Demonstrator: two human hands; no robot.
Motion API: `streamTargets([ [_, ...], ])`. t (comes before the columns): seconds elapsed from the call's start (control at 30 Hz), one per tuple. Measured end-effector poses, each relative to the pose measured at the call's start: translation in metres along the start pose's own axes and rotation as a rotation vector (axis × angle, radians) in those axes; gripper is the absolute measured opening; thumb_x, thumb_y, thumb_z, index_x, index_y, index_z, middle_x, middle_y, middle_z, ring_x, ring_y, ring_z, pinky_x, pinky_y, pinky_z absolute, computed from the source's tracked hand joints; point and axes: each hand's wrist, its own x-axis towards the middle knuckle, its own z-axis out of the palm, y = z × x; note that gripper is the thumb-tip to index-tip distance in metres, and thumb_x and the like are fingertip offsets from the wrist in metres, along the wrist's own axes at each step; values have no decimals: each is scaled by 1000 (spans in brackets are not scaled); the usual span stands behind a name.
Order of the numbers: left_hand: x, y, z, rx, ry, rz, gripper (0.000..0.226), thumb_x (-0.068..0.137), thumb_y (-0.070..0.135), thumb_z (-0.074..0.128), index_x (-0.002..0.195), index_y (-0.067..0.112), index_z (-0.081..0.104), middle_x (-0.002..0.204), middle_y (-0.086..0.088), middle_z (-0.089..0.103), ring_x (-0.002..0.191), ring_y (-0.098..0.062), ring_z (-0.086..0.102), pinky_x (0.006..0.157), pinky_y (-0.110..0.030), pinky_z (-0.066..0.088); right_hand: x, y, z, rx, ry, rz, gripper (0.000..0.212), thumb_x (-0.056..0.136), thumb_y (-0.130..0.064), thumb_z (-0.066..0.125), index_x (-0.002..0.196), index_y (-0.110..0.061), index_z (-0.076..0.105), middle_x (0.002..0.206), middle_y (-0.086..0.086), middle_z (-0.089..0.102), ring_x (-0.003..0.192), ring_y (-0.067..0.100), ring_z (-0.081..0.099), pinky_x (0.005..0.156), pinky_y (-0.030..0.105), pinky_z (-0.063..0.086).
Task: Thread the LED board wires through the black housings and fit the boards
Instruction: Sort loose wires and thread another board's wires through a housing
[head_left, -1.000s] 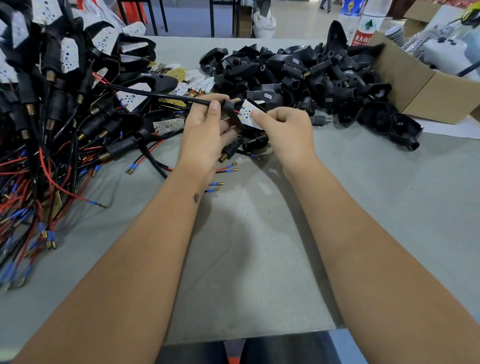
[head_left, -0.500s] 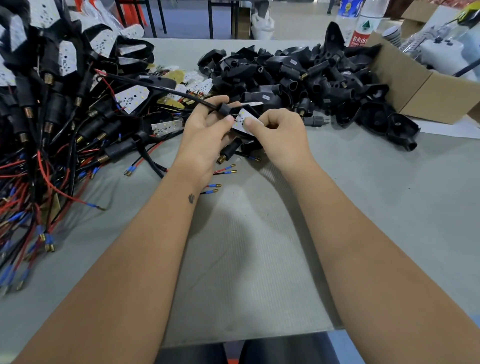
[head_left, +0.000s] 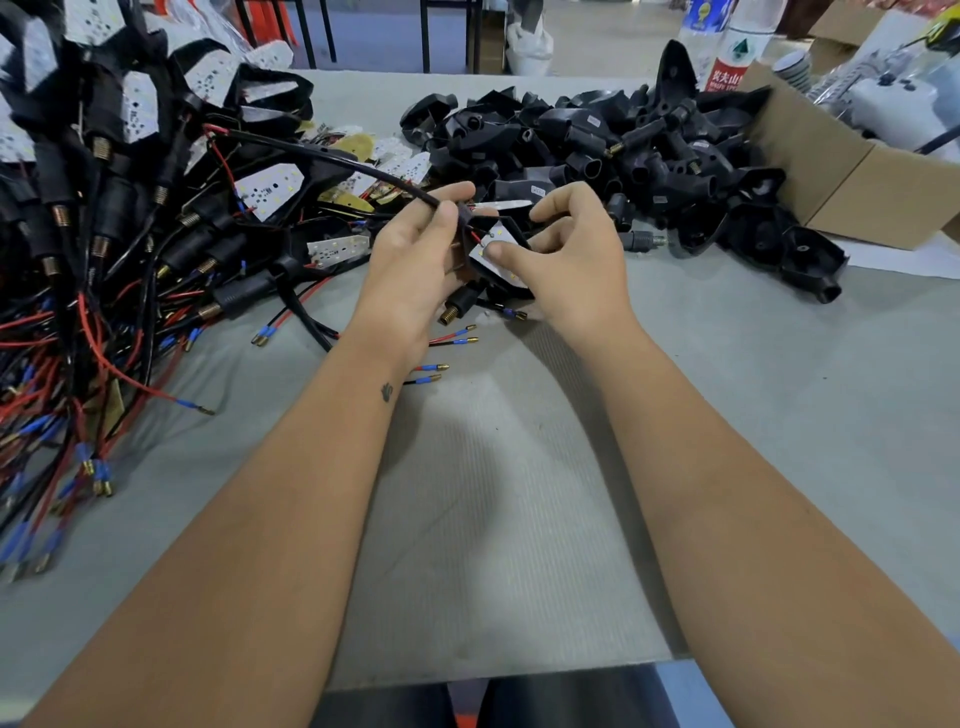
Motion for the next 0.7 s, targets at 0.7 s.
streamTargets([
  [0.7,-15,1,10,693,-201,161,22,81,29,44,73,16,60,63,3,59,64,-16,51,65,-40,41,0,-8,0,319,-213,-21,16,95,-12,58,84,-5,68,63,6,54,51,16,47,44,24,37],
])
